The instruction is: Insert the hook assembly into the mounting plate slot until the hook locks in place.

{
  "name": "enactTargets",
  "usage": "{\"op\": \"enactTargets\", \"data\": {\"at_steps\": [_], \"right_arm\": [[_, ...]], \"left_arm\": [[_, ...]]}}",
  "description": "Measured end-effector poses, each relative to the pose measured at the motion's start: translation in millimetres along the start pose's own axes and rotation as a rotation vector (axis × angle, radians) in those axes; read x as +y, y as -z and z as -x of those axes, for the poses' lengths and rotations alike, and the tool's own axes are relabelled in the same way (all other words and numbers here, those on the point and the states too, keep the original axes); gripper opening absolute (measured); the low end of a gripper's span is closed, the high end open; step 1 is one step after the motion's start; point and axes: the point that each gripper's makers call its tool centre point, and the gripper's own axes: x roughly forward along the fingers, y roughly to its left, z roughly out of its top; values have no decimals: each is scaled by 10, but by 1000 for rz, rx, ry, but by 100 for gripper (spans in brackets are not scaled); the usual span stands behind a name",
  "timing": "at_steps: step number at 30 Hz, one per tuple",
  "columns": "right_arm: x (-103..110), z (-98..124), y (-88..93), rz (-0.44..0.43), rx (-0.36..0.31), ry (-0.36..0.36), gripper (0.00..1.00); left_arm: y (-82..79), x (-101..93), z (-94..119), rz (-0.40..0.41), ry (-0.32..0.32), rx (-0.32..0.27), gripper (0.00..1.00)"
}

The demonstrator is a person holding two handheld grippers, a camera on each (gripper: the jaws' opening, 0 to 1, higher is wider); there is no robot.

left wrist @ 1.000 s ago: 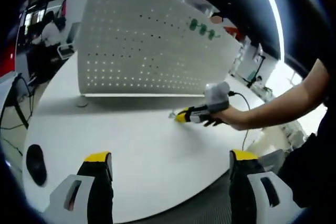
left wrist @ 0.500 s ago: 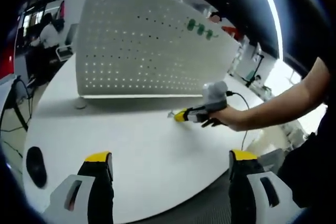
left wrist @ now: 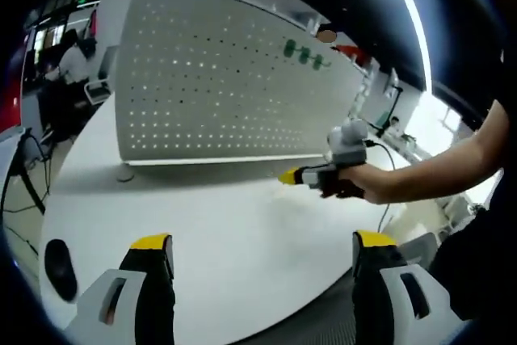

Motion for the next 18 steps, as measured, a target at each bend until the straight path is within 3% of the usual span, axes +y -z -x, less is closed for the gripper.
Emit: {"op": "enactTargets", "data": {"at_steps": [5, 10, 18], "right_arm": [[202, 170, 40, -48, -17, -45, 0], [575, 336, 108, -144, -33, -134, 0], [1072, 610, 75, -142, -32, -272, 0]], "left_arm": [[-38, -53, -21, -19, 19, -6, 93], [-18, -63, -64, -13, 23, -14, 92], [-93, -44, -74, -42, 30, -6, 90]]}}
